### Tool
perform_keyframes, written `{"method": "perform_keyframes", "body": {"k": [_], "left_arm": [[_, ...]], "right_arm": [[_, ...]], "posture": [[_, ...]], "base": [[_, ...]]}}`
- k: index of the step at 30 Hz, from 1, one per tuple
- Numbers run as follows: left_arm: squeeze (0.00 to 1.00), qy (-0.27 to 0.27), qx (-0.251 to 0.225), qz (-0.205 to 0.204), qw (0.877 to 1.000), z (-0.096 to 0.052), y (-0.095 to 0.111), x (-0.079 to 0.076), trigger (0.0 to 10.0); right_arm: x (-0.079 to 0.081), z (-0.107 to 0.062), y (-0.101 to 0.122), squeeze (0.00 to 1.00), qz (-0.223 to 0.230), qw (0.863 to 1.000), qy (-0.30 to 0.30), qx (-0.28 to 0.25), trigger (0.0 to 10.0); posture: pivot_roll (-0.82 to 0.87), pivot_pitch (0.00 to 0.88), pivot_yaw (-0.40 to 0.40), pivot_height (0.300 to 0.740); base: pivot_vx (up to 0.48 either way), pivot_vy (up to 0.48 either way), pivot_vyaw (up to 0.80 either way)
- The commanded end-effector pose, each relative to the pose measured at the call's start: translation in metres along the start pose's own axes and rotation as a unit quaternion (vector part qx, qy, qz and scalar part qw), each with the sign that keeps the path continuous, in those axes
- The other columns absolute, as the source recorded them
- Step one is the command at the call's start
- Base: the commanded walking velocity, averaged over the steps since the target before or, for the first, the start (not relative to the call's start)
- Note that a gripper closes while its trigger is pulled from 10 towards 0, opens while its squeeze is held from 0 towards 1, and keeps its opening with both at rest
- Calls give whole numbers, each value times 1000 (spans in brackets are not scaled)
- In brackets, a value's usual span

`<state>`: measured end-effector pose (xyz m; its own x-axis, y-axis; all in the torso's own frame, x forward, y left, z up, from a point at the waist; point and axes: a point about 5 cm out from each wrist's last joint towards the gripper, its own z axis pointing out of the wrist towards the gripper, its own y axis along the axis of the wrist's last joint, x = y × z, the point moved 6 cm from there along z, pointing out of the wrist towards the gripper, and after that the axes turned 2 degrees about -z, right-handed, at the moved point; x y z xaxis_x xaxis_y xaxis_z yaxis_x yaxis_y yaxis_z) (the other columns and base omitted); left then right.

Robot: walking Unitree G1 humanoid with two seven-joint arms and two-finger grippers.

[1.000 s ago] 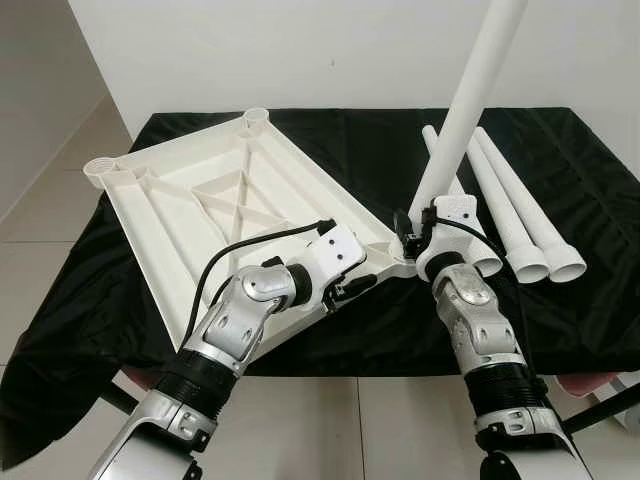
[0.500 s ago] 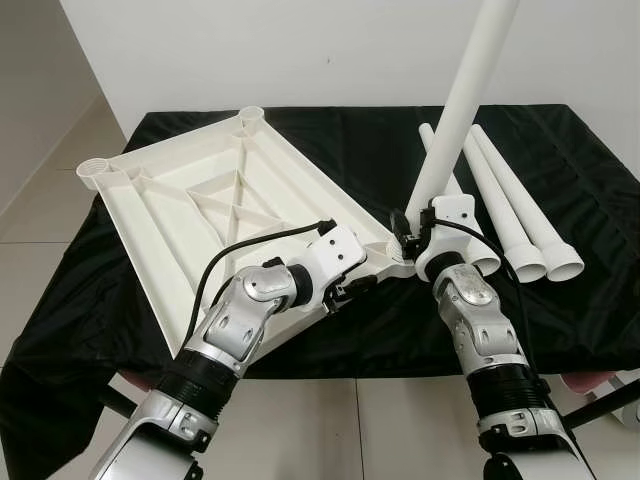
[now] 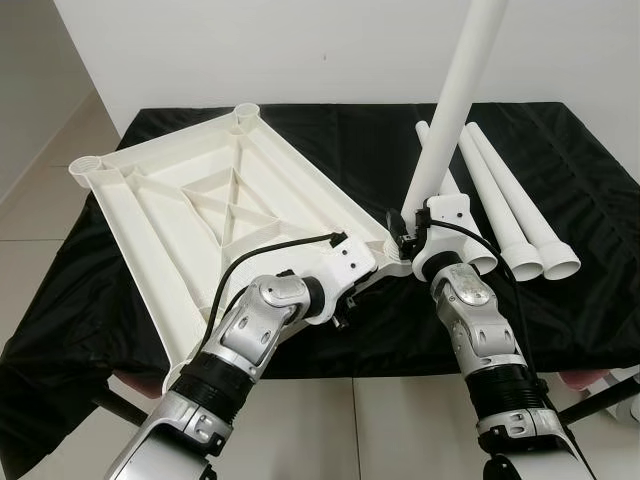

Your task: Building children table

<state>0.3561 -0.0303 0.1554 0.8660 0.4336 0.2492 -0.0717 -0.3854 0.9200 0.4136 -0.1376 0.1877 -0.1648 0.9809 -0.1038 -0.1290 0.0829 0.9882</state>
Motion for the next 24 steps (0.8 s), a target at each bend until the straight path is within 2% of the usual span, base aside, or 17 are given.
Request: {"method": "perform_keyframes", "body": {"k": [1, 8, 14, 17, 22, 23, 24], "left_arm": [[0, 58, 40, -30, 997, 0, -20, 15, 10000], [0, 109, 78, -54, 990, -3, -33, 33, 10000], [0, 123, 88, -61, 987, -4, -36, 39, 10000], [0, 142, 95, -63, 983, -5, -37, 46, 10000], [0, 144, 98, -62, 983, -5, -37, 48, 10000], [0, 137, 98, -63, 984, -4, -38, 45, 4314], [0, 137, 98, -63, 984, -4, -38, 45, 4314]], "right_arm": [[-6, -18, -65, 0, 14, 993, -14, 118, 10000], [-5, -17, -65, 0, 15, 993, -14, 118, 10000], [-5, -17, -65, 0, 16, 993, -15, 118, 10000], [-5, -17, -65, 0, 15, 993, -15, 117, 10000], [-6, -17, -64, 0, 13, 993, -15, 117, 10000], [-6, -17, -64, 0, 13, 993, -15, 117, 10000], [-6, -17, -64, 0, 13, 993, -15, 117, 10000]], "posture": [[-122, 153, 67, 740], [-122, 153, 71, 740], [-123, 152, 72, 740], [-125, 152, 72, 740], [-125, 151, 71, 740], [-125, 150, 70, 740], [-125, 150, 70, 740]], "base": [[0, 0, 0], [0, 0, 0], [0, 0, 0], [0, 0, 0], [0, 0, 0], [0, 0, 0], [0, 0, 0]]}}
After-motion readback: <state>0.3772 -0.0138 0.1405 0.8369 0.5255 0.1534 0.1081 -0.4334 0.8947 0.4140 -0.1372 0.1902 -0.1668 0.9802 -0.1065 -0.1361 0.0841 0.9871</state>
